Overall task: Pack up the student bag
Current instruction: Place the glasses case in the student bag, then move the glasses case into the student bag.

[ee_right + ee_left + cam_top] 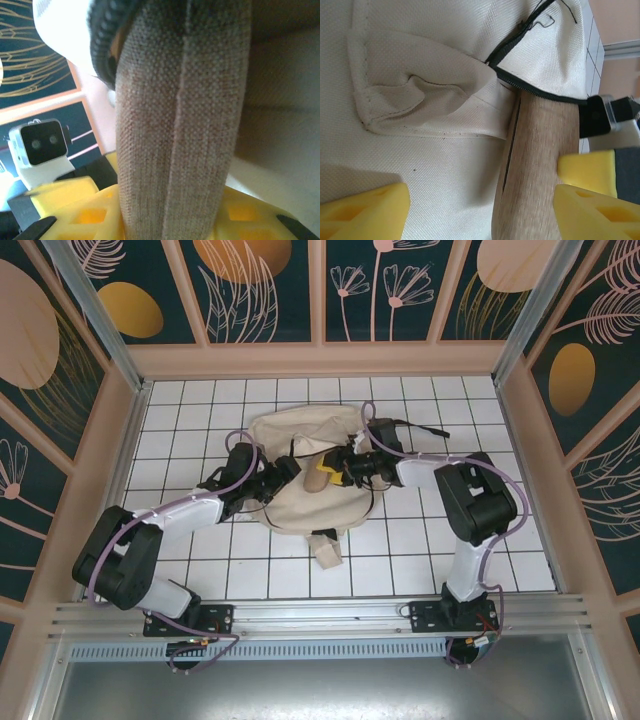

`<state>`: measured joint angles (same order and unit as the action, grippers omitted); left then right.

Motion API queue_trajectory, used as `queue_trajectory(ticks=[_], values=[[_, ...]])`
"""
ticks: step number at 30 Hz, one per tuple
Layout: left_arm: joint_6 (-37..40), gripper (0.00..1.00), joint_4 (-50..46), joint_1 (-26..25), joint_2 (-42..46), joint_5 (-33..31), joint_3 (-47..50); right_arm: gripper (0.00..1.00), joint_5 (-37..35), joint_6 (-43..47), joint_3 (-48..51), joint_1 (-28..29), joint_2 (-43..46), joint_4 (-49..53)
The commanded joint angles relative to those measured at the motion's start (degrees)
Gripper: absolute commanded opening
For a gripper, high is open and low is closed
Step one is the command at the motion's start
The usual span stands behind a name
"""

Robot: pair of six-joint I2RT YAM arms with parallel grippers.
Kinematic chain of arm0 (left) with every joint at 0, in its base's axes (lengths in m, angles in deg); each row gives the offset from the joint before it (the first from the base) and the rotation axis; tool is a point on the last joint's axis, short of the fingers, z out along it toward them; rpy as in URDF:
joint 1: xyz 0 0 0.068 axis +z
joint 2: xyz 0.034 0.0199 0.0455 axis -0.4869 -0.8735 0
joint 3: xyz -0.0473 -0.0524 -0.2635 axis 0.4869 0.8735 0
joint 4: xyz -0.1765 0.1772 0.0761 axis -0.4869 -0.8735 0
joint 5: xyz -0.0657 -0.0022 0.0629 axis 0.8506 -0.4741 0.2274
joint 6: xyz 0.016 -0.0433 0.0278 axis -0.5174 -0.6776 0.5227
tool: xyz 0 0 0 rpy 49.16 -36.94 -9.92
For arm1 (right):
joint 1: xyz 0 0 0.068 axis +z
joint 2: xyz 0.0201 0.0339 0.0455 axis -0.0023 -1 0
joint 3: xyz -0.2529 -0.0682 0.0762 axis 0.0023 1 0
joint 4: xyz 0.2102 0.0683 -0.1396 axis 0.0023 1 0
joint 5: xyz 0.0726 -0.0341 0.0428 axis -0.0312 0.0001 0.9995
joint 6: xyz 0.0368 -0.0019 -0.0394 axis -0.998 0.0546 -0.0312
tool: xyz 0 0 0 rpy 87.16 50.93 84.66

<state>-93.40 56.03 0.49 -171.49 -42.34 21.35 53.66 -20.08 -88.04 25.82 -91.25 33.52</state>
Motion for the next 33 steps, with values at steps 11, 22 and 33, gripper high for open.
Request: queue_trajectory(ticks=[11,22,33], values=[[0.8,0.73,2.3,0.1,-2.2,1.8,1.0,0.61,-6.5,-2.6,0.3,-1.1,0.2,-3.4],[1.5,0.74,0.6,0.1,-0.8,0.0,0.8,0.82,-17.9,8.0,4.0,1.0,13.7,18.8],[1.9,0.7,-0.1,0.1,-1.2,-0.1,1.5,0.61,-38.3,17.8,1.0,13.7,14.1,32.0]])
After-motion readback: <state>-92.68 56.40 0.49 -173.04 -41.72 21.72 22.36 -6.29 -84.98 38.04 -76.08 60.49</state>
